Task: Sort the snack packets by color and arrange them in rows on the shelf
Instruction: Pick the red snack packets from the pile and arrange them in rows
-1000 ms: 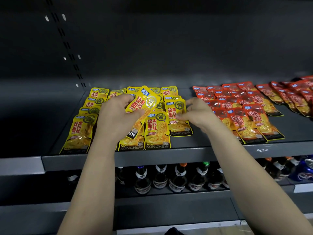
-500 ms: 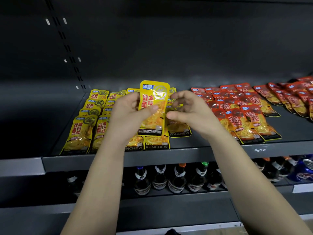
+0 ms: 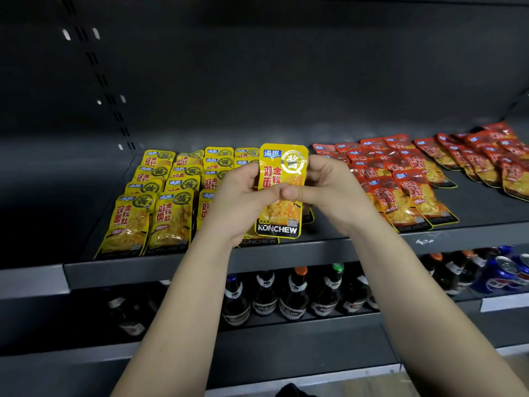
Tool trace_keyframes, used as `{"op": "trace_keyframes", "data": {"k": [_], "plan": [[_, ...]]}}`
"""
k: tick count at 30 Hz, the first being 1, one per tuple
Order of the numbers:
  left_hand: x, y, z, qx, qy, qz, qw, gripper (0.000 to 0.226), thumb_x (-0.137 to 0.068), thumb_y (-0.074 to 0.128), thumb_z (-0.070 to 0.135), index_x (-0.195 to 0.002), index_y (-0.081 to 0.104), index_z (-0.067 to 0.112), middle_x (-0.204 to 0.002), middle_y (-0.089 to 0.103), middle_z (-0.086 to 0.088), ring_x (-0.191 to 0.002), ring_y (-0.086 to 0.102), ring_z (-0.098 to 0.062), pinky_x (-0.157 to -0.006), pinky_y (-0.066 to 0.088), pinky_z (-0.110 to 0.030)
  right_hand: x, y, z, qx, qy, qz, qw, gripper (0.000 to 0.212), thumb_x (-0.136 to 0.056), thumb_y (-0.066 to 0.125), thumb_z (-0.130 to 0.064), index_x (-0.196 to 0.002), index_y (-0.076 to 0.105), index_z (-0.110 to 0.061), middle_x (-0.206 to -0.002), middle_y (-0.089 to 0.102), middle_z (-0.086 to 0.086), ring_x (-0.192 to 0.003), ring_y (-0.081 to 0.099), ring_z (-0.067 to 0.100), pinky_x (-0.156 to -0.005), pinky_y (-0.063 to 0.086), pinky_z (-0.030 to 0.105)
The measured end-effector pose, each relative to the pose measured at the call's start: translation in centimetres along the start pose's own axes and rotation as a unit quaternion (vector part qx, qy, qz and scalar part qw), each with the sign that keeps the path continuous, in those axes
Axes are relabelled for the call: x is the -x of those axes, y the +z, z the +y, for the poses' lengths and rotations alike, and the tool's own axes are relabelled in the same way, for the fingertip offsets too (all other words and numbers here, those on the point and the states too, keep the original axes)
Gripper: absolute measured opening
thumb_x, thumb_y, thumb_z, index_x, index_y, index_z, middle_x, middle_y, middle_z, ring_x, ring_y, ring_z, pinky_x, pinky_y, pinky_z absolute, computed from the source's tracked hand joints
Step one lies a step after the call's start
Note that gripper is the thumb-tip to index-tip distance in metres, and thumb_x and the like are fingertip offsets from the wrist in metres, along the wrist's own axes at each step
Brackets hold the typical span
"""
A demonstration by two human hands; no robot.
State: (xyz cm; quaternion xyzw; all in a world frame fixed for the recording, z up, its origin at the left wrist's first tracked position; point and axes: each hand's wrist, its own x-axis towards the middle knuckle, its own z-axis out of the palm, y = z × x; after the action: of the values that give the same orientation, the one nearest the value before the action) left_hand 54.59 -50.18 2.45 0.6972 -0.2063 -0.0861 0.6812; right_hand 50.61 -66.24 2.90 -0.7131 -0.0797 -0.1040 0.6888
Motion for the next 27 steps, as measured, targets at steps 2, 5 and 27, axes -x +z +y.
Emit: {"op": "trace_keyframes", "data": {"k": [2, 5, 27], "plan": [[0.2, 0.1, 0.1, 0.006, -0.007, -0.003, 1.000, 0.015, -0.085, 0.070, 0.006, -0.099, 0.068, 0.009, -0.093, 0.074, -0.005, -0.084, 0.069, -0.017, -0.070, 0.056, -0.033, -0.1, -0.1, 0.2, 0.003, 0.005, 0.000, 1.000, 0.037, -0.064, 0.081, -0.002, -0.098, 0.068, -0.007, -0.092, 0.074, 0.010, -0.084, 0.070, 0.022, -0.073, 0.058, 0.034], [0.7, -0.4, 0.4, 0.006, -0.028, -0.033, 0.999, 0.011, -0.089, 0.067, 0.018, -0.100, 0.067, 0.016, -0.097, 0.073, -0.003, -0.090, 0.069, -0.018, -0.071, 0.057, -0.033, -0.2, -0.4, 0.0, 0.012, 0.017, 0.004, 1.000, 0.038, -0.066, 0.078, 0.000, -0.102, 0.067, 0.001, -0.090, 0.073, 0.011, -0.082, 0.069, 0.022, -0.075, 0.059, 0.035], [1.4, -8.9, 0.3, -0.491, 0.028, 0.092, 0.866, 0.029, -0.084, 0.070, 0.036, -0.111, 0.065, 0.026, -0.109, 0.067, 0.004, -0.104, 0.061, -0.017, -0.087, 0.052, -0.039, -1.8, -2.7, 2.4, 0.296, 0.214, 0.045, 0.930, 0.033, -0.071, 0.085, -0.018, -0.087, 0.067, 0.005, -0.069, 0.061, 0.012, -0.055, 0.046, 0.017, -0.054, 0.036, 0.027]]}}
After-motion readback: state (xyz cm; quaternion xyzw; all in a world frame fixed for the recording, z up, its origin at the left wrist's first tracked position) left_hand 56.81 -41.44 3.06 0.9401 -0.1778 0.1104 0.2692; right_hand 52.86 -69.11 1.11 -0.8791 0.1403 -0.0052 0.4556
